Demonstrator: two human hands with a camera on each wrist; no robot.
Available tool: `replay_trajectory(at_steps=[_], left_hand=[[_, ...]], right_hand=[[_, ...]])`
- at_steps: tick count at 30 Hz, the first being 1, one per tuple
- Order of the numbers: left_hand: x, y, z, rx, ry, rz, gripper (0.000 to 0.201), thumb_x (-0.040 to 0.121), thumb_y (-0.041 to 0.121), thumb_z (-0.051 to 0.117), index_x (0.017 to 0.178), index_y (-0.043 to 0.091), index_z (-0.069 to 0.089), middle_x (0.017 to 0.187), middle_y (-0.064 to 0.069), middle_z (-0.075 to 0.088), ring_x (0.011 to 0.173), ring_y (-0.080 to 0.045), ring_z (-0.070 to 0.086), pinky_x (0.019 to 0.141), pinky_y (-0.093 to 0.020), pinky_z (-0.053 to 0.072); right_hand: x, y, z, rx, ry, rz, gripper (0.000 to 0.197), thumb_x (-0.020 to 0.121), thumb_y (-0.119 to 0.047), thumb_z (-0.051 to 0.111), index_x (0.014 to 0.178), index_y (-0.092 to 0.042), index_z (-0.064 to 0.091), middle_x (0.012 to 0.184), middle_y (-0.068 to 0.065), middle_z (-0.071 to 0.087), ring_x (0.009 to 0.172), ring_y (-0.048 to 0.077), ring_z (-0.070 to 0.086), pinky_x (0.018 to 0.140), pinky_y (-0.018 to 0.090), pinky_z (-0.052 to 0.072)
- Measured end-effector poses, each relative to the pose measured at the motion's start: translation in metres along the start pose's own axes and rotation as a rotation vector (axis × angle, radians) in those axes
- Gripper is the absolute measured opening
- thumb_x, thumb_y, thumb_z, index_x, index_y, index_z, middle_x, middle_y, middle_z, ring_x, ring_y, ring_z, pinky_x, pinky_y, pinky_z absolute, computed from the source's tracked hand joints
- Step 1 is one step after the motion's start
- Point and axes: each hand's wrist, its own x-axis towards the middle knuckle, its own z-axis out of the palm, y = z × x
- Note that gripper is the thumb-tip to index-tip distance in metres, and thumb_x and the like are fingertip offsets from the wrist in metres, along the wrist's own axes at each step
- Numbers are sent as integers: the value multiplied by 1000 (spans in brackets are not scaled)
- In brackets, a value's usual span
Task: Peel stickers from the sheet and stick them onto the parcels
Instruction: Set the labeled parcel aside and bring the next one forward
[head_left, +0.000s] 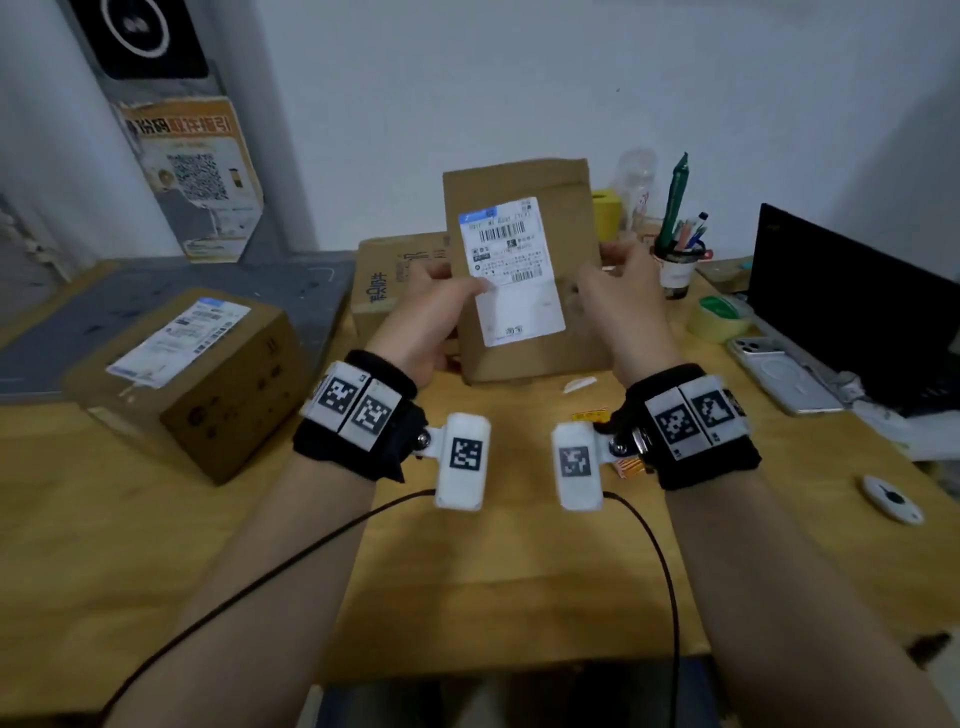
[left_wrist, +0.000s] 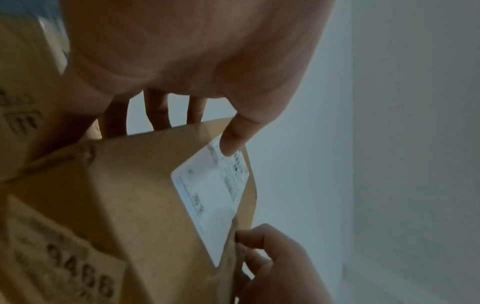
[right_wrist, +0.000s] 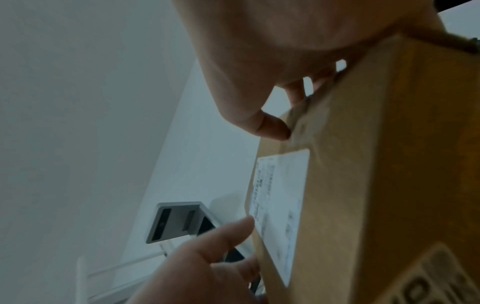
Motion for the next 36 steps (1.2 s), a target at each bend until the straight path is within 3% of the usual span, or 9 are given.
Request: replay_trajectory(at_steps=[7,13,17,20,26,28,30,32,36], left_hand=[[-41,-30,-41,56,-12,-50,30,92,23,62,121,30,64,111,7,75,104,-20,67,79,-50,57],[-42,-54,-50,111,-6,-212,37,91,23,62,128,27,57,114,0,71,99,-23,65,75,-48,55],[-36,-52,-45,129,-11,-242,35,92,18,60,126,21,56,116,-4,68,98,-27,62,73,-47,52],[-30,-44,-37,118,-21,-246,37,92,18,59,128,19,57,123,-6,62,107,-34,58,81,-54,50],[-16,-28,-14,197,29,-5,52,84,19,61,136,21,55,128,-2,64,112,-19,61,98,-40,50],[-16,-22,-3,187,50,77,37,91,14,56,127,19,65,122,2,63,112,-16,56,97,-34,46],[-16,-20,10,191,48,154,30,95,11,52,116,20,72,106,11,64,103,-7,55,88,-25,43],[-17,-22,25,204,19,219,29,95,10,52,105,23,76,106,14,66,105,-4,54,88,-23,44],[-15,-33,42,198,-36,219,29,94,9,55,89,29,76,115,5,71,118,-14,59,101,-33,50]], right_hand=[[-33,40,20,-37,-118,138,68,54,-50,64,121,-36,59,130,-5,60,123,29,57,101,54,52],[-46,57,38,-147,-271,215,71,45,-48,55,113,-29,64,127,3,62,117,35,60,98,55,53],[-55,46,39,-163,-339,222,38,63,-33,60,97,-18,66,110,7,66,97,29,65,81,41,57],[-48,45,35,-147,-324,218,11,80,-15,52,82,-13,62,86,6,61,83,26,56,70,34,41],[-23,44,2,-412,-397,159,43,98,-17,47,138,-12,62,135,10,63,126,31,58,106,47,47],[-13,50,-16,-669,-438,107,38,98,-11,44,124,4,68,113,25,68,99,38,65,83,42,55],[-5,59,-29,-868,-449,155,27,97,-13,49,80,1,64,75,19,50,58,27,43,55,31,35],[-2,67,-41,-984,-419,202,31,95,-18,55,67,-10,44,66,10,38,54,22,30,54,29,24],[5,84,-54,-1014,-410,258,36,94,-27,65,68,-10,47,66,8,44,57,22,40,57,30,30]])
